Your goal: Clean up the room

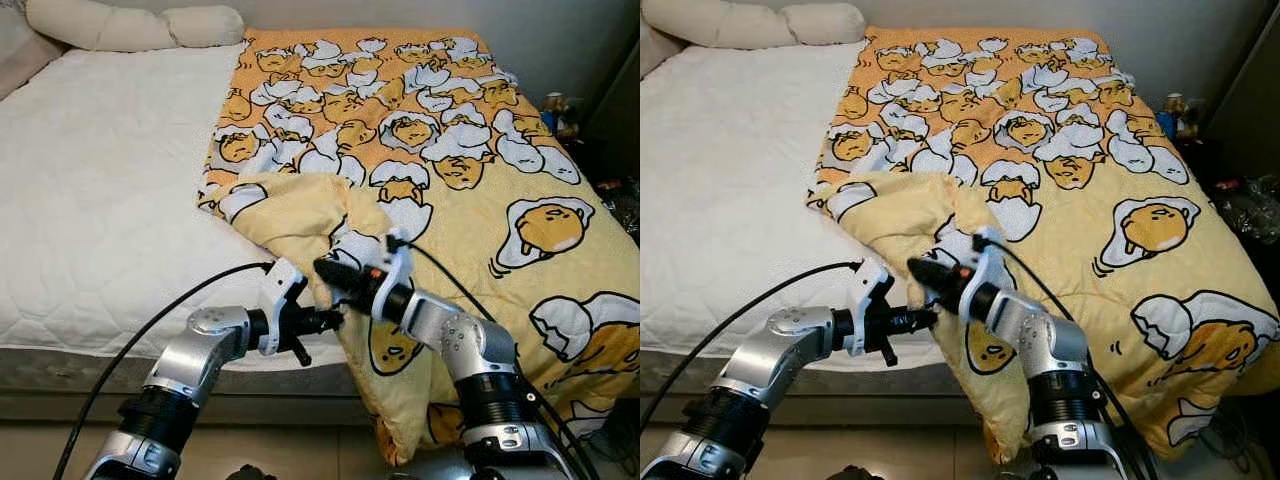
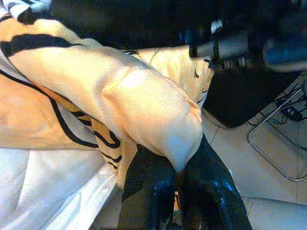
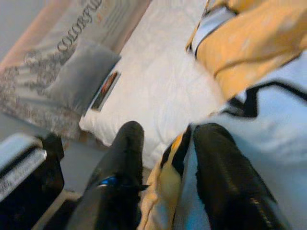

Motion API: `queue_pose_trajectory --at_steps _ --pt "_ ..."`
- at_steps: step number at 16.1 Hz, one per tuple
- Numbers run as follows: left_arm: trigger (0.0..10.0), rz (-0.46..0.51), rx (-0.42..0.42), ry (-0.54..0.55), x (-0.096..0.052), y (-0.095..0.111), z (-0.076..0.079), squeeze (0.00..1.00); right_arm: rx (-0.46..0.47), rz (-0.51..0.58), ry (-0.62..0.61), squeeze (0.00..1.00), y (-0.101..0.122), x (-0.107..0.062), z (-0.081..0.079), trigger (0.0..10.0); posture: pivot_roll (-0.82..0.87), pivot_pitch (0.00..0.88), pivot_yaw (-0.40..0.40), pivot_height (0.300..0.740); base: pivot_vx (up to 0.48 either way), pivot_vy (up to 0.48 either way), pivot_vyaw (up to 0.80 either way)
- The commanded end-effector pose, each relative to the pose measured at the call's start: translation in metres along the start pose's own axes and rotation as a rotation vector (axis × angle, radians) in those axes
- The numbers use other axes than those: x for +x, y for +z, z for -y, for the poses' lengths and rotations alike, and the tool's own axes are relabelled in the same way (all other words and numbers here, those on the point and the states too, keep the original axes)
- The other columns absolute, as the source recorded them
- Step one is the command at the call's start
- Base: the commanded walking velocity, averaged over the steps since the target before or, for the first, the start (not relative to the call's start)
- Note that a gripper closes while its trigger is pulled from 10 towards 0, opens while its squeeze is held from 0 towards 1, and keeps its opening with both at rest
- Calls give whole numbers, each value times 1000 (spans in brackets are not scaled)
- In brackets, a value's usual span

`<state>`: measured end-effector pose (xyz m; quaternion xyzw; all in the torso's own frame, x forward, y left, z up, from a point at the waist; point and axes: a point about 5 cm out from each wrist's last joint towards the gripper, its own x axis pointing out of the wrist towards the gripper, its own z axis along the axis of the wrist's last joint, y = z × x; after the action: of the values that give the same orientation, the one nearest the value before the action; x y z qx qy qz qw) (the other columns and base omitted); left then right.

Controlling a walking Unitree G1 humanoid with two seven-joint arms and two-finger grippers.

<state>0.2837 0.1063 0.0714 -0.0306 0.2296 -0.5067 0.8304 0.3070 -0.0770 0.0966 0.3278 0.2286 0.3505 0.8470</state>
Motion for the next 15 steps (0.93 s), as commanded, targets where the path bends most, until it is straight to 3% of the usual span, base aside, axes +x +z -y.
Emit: queue_pose_trajectory --at_steps 1,3,5,8,9,10,11,12,13,15 --pt "0 -12 15 4 -1 1 -2 0 3 119 17 1000 20 1 -5 10000 -51 0 70 740 0 0 0" --pt "0 -14 11 11 -3 0 -3 0 26 281 6 1000 42 -6 -4 10000 -54 0 77 740 0 0 0" --pt "0 -14 8 23 -7 -1 -5 0 -17 296 -23 1000 48 -11 -2 10000 -57 0 83 740 0 0 0" --pt "0 11 26 150 -35 3 -21 0 -208 239 -101 1000 50 -30 4 10000 -68 0 93 740 0 0 0" --pt "0 26 50 218 -61 6 -26 0 -329 139 -153 1000 41 -42 10 10000 -76 0 93 740 0 0 0" --pt "0 27 55 235 -68 6 -27 0 -352 116 -160 1000 38 -45 11 10000 -77 0 91 740 0 0 0" --pt "0 29 58 271 -82 5 -29 0 -383 88 -166 463 34 -50 11 10000 -73 0 85 740 0 0 0" --pt "0 21 60 336 -103 2 -32 0 -436 38 -170 0 27 -56 11 10000 -70 0 83 740 0 0 0" --pt "0 6 63 392 -122 -1 -34 0 -483 -12 -137 0 18 -57 8 10000 -61 0 81 740 0 0 0" --pt "0 -12 62 455 -141 -4 -34 0 -539 -82 -44 0 5 -58 -1 10000 -51 0 77 740 0 0 0"
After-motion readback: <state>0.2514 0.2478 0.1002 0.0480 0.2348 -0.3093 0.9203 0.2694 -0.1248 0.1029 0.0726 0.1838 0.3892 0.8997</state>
